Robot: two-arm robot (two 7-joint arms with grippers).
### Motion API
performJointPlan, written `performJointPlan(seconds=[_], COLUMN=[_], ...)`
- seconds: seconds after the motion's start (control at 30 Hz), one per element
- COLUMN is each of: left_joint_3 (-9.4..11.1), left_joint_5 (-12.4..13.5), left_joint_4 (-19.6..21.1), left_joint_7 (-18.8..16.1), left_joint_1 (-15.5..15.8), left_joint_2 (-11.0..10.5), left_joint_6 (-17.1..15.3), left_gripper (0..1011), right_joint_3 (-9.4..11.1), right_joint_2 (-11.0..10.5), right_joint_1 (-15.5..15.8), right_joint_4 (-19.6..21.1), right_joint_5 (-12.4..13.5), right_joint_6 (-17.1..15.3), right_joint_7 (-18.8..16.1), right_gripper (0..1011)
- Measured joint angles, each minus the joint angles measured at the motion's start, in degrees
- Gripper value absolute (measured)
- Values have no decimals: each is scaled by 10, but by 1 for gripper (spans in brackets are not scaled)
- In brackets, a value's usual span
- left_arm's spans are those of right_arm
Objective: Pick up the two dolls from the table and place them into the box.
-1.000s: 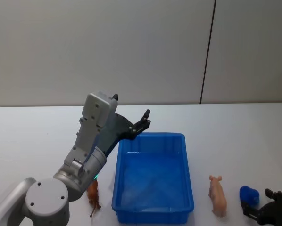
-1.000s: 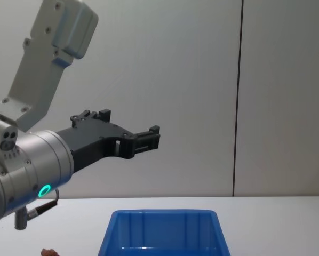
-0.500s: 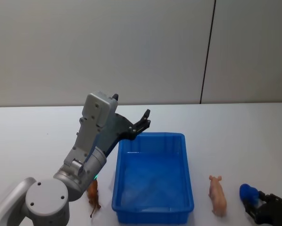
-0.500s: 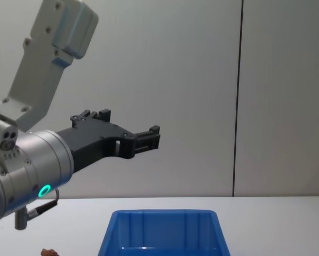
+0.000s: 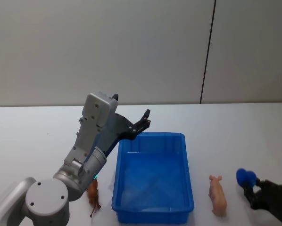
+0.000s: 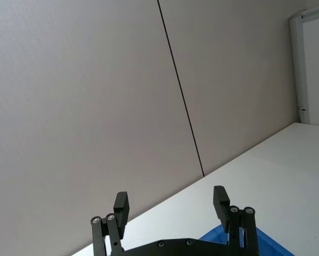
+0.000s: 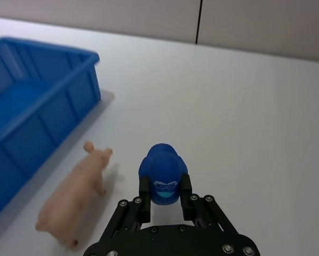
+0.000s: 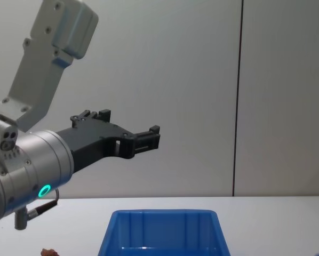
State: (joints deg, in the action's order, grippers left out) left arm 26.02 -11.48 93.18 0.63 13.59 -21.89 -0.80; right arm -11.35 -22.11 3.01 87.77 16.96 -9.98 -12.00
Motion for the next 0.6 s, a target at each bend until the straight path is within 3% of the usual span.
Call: performJointPlan(seconds=[0.2,0.6], left_joint_3=[0,0], left_joint_5=[0,0], left_joint_4=[0,0], left_joint_7=[0,0], left_joint_1=[0,0], left_joint_2=[0,0], left_joint_6=[0,0], left_gripper=[1001,1001], right_joint_3=[-1,-14], right_joint_2=[5,21], right_joint_1=[-9,-35], right_joint_4=[18,48], right_joint_5=[-1,-19], right_joint_6=[27,42], right_joint_7=[-10,-59], right_gripper=[278,202])
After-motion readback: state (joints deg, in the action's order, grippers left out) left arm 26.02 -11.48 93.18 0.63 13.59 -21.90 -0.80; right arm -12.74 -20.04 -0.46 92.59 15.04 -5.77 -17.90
